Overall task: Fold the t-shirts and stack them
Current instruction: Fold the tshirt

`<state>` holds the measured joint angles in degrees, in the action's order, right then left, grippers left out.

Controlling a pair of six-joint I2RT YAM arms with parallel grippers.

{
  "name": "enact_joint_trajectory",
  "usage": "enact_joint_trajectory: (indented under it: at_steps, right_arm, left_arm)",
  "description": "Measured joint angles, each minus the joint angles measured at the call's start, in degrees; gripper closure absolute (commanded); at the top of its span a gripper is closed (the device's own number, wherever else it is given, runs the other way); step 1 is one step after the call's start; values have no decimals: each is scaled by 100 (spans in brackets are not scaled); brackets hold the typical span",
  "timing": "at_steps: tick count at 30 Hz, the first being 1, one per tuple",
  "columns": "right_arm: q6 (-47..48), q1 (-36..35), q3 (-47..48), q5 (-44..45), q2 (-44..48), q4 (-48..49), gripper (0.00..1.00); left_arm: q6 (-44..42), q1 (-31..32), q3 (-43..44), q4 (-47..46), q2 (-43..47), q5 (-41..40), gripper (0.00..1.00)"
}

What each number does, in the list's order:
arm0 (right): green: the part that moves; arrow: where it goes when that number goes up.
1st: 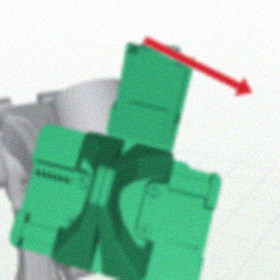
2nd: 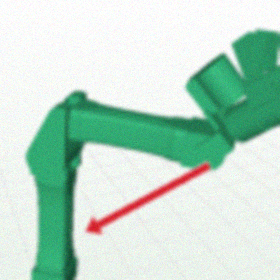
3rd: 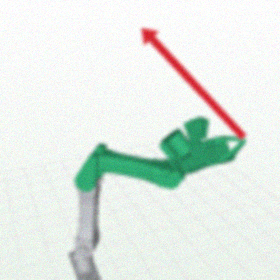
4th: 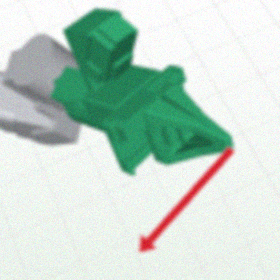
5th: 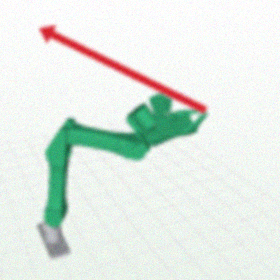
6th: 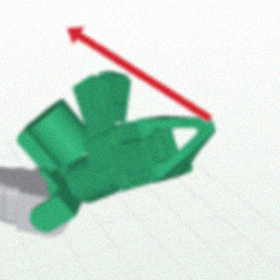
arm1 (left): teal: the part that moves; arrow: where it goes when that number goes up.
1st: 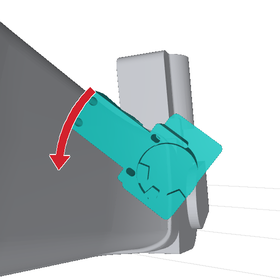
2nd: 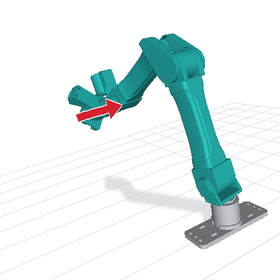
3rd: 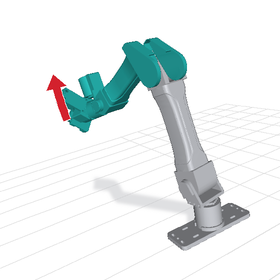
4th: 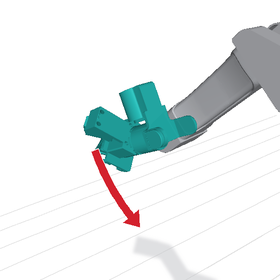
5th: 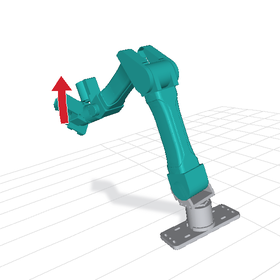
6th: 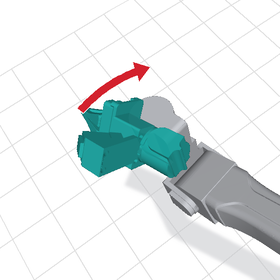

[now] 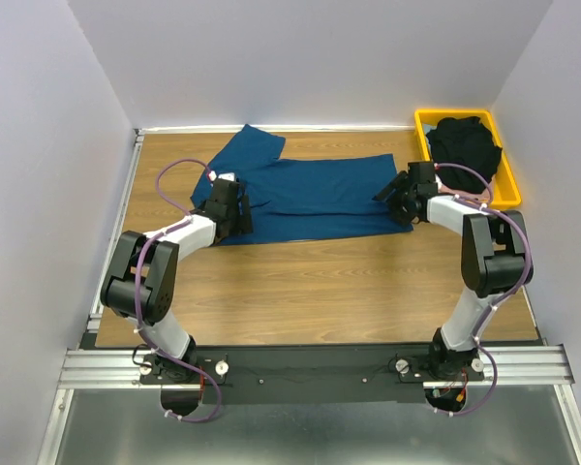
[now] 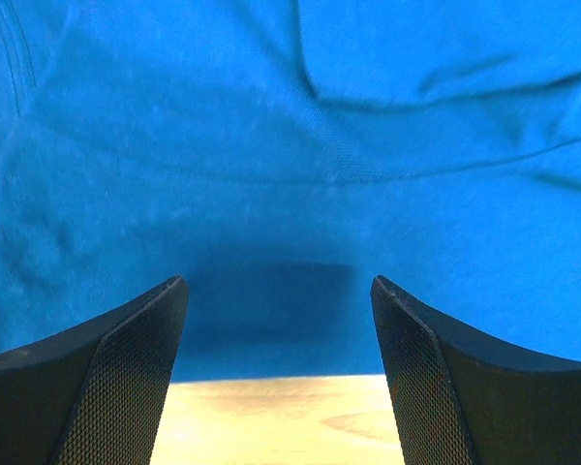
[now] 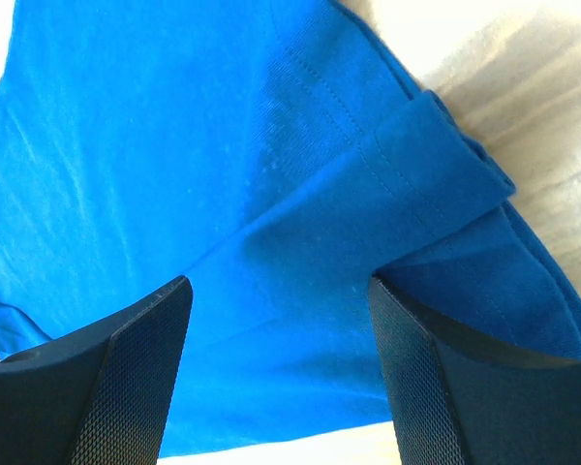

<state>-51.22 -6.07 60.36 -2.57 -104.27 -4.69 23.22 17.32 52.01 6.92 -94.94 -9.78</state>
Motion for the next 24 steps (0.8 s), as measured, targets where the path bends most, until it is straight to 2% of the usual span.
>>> enact_joint_trajectory:
  at_steps: [14,24]
  right_arm:
    - [31,0,994,-2,-632,9,21]
    - [330,2,2033,-85,-1093,39,21]
  left_arm:
    - [0,0,-118,201,15,-9,16]
    - [42,-24,-216,260,146,-13,16]
